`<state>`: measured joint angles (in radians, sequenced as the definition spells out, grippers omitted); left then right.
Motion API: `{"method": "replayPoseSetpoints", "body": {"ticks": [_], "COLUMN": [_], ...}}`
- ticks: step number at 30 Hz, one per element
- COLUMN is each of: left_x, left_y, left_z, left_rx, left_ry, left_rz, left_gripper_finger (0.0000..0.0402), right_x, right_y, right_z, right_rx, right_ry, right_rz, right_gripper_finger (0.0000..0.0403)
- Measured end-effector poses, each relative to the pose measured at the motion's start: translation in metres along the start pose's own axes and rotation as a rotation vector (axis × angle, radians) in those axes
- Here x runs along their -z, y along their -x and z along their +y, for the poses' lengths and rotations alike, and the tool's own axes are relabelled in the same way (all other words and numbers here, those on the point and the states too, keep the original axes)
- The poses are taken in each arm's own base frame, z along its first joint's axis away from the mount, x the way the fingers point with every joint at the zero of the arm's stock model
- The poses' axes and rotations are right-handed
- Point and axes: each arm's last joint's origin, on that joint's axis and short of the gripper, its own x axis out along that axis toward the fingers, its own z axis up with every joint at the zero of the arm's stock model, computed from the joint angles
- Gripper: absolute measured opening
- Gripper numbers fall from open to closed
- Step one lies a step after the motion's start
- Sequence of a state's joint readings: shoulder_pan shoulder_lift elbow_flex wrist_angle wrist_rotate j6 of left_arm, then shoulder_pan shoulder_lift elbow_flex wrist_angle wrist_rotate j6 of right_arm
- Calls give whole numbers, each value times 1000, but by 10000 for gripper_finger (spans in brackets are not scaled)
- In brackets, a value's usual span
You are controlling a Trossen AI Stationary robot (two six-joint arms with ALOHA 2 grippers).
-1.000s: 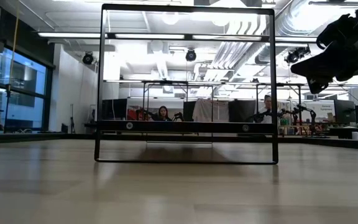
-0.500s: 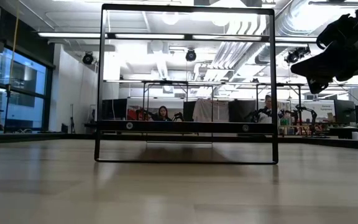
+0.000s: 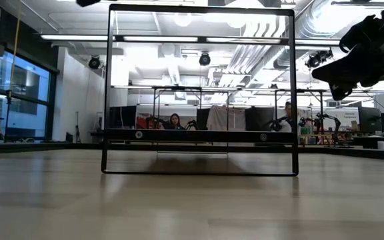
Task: Place canned beverage on shelf
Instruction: Put the pink soda can on the shelf
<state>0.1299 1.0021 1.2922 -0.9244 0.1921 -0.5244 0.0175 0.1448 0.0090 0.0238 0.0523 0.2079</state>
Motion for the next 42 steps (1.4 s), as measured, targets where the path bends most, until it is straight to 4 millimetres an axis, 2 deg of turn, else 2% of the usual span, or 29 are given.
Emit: {"method": "replayPoseSetpoints", "body": {"ticks": [3, 7, 11, 16, 21, 26, 31, 39, 42], "left_x": [10, 40, 64, 84, 112, 139, 153, 159, 168], "left_y": [2, 10, 16, 4, -24, -41, -45, -44, -52], "left_z": [5, 13, 6, -20, -49, -69, -78, -82, -81], "left_rx": [-77, -335, -527, -595, -678, -736, -776, -774, -735], "left_ry": [136, 317, 411, 464, 374, 273, 291, 371, 388], "left_rz": [84, 277, 379, 352, 430, 475, 465, 433, 437], "left_gripper_finger": [386, 385, 386, 384, 383, 383, 383, 383, 383], "right_x": [0, 0, 0, 0, 0, 0, 0, 0, 0], "right_y": [0, 0, 0, 0, 0, 0, 0, 0, 0], "right_z": [0, 0, 0, 0, 0, 0, 0, 0, 0], "right_rx": [0, 0, 0, 0, 0, 0, 0, 0, 0], "right_ry": [0, 0, 0, 0, 0, 0, 0, 0, 0], "right_rz": [0, 0, 0, 0, 0, 0, 0, 0, 0], "right_gripper_finger": [0, 0, 0, 0, 0, 0, 0, 0, 0]}}
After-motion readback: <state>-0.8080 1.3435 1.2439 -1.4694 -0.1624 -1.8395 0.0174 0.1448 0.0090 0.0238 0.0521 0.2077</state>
